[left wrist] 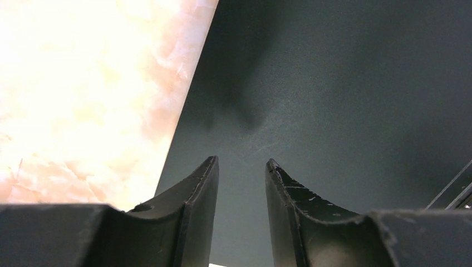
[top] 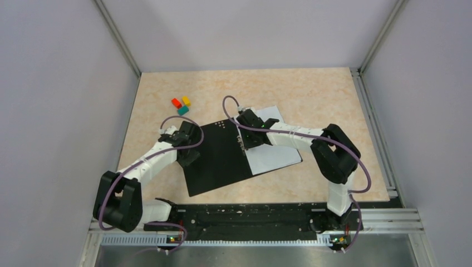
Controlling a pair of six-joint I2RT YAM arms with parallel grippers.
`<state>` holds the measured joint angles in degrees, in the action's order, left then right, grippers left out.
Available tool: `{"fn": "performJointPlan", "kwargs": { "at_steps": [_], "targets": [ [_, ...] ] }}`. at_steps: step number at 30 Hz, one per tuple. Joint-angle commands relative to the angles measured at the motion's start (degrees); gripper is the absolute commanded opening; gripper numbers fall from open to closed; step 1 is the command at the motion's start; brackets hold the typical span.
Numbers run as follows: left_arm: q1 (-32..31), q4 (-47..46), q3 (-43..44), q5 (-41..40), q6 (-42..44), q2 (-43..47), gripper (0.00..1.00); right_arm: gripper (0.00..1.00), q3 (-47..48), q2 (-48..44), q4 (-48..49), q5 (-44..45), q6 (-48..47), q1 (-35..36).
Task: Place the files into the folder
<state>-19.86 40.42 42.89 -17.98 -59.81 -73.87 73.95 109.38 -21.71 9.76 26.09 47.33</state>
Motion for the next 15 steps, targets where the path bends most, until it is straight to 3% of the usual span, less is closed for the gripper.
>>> {"fn": "performJointPlan", "kwargs": {
  "at_steps": [1,8,15],
  "targets": [
    [0.5,1.03,0.88,-2.28,0.58,1.28,0.42,0.27,1.72,-6.72,-1.87,0.25,0.15,-0.17],
    [1.64,1.41,-0.96,-2.54,0.03,2.21,0.43,0.3,4.69,-10.72,-7.1,3.62,-1.66,1.62],
    [4.04,0.89,-3.15,-1.95,0.16,2.22,0.43,0.28,15.02,-4.61,-14.75,9.74,-6.75,6.88]
  ]
}}
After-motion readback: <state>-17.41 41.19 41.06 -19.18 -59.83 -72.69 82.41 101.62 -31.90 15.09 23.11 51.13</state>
